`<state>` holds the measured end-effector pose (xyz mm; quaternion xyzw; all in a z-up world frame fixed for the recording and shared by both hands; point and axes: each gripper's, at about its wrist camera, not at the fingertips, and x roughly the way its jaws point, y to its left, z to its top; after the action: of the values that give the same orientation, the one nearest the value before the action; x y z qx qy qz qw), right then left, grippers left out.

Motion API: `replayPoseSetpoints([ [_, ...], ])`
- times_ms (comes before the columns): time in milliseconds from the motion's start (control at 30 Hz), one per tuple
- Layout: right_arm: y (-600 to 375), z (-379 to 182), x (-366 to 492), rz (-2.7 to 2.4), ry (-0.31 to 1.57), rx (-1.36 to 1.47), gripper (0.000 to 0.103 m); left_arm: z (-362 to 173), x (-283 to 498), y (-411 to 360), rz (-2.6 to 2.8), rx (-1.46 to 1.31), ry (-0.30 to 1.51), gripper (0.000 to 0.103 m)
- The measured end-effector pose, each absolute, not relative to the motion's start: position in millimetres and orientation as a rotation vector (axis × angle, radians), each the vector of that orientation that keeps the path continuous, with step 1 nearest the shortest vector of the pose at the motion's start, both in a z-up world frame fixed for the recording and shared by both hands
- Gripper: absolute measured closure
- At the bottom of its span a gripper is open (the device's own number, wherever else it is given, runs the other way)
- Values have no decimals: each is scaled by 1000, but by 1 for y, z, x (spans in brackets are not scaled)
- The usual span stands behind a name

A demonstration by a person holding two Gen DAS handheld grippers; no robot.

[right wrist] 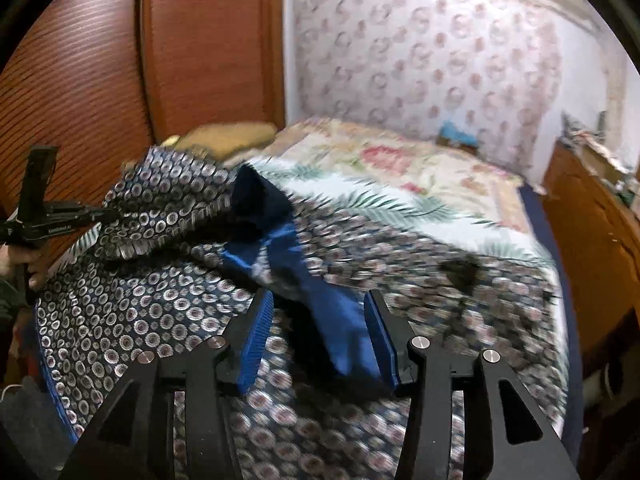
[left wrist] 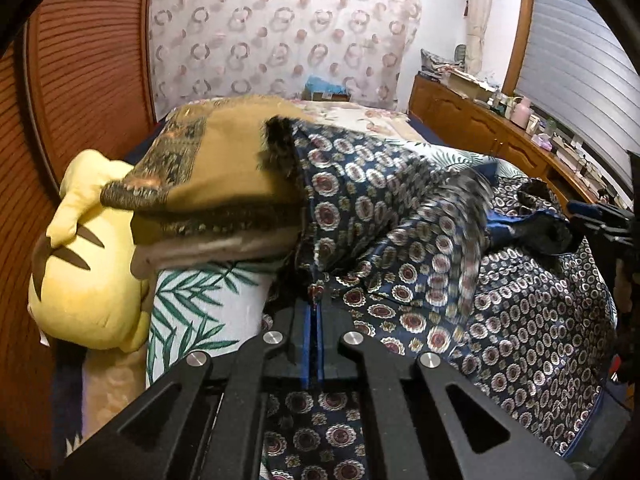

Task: Fold small clothes

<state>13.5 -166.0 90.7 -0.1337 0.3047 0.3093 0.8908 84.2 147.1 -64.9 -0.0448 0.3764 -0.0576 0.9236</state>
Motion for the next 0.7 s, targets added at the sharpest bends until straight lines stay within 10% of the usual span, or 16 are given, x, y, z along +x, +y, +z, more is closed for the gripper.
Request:
replayPoseSetpoints([
  [167, -140, 71, 29, 619, 703, -428, 59, -65, 80, 153, -115, -90, 773, 100],
  [300, -149, 69, 31, 590, 697, -447, 100, -66, 80, 156, -120, -92, 770, 100],
  [700, -225, 85, -38, 621, 637, -235, 102, -53, 59, 159, -127, -86, 722, 101],
])
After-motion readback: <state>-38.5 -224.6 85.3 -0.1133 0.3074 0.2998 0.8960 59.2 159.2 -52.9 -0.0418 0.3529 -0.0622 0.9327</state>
